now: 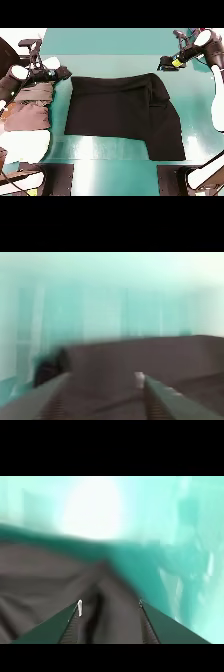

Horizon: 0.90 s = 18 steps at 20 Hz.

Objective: Fold the shirts.

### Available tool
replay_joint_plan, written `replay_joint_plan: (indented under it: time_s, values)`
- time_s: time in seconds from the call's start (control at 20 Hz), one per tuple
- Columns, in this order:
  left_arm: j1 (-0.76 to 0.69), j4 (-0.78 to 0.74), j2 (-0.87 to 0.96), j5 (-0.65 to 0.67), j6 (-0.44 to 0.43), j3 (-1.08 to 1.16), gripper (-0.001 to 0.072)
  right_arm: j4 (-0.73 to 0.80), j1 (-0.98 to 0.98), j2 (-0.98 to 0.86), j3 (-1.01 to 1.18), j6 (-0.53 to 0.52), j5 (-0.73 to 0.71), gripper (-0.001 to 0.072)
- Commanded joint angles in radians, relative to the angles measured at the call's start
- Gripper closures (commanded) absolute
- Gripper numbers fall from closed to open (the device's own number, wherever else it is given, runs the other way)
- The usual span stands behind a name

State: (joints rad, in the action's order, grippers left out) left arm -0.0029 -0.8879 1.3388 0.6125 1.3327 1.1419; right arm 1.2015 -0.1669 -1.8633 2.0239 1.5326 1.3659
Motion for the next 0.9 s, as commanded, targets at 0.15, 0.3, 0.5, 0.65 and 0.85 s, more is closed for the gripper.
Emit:
replay_joint_plan:
  time_s: [0.15, 0.3, 0.5, 0.65, 0.85]
  values:
    - [0.121, -0.04, 0.012, 0.346, -0.032, 0.154, 0.0146, -0.316, 0.159, 0.186, -0.198, -0.131, 0.083, 0.0283]
    - [0.166, -0.156, -0.045, 0.575, -0.031, 0.082, 0.0293, -0.316, 0.196, 0.352, -0.418, -0.155, 0.107, 0.0283]
    - [0.166, -0.204, -0.156, 0.615, 0.015, -0.203, 0.0291, -0.318, 0.206, 0.574, -0.729, -0.155, 0.044, 0.0282]
    - [0.166, -0.297, -0.212, 0.621, 0.067, -0.357, 0.0264, -0.32, 0.206, 0.687, -0.871, -0.154, 0.024, 0.0282]
    - [0.161, -0.283, -0.232, 0.587, 0.079, -0.484, 0.0264, -0.32, 0.206, 0.784, -0.957, -0.153, 0.02, 0.0282]
